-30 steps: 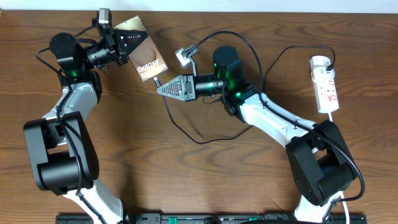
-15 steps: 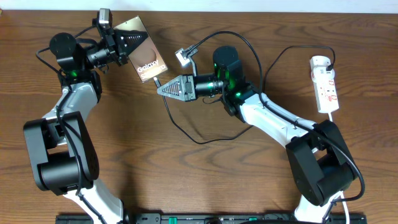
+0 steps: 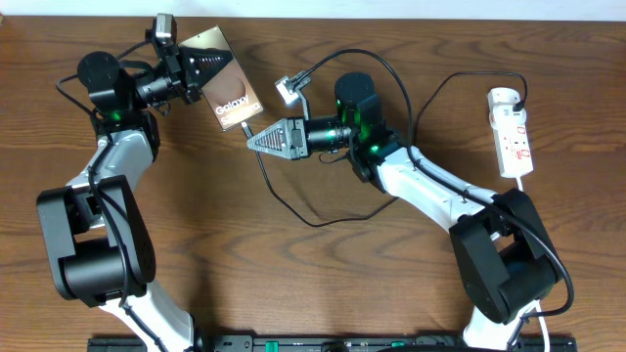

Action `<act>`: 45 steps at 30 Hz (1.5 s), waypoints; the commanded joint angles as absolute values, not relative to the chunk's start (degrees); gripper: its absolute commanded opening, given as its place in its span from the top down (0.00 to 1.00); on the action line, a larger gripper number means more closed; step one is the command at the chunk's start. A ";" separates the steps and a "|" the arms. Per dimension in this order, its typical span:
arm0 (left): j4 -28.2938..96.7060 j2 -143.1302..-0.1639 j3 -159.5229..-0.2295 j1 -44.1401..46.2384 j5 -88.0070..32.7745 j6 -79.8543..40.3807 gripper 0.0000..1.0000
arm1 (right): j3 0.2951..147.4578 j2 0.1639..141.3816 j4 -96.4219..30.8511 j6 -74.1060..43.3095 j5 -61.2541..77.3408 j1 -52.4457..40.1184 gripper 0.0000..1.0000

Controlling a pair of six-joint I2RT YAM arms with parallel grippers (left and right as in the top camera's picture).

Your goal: Plug charger to phone and switch on socket

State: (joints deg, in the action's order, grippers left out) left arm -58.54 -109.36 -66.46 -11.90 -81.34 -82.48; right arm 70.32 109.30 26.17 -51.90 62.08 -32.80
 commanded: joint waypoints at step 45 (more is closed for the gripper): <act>-59.29 -108.66 -67.75 -11.99 -83.55 -81.97 0.93 | 70.32 109.51 28.08 -55.72 60.03 -31.81 0.99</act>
State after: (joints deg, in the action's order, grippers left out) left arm -58.54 -109.36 -66.46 -12.01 -81.91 -82.50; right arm 70.30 109.30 27.55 -54.76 62.72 -32.32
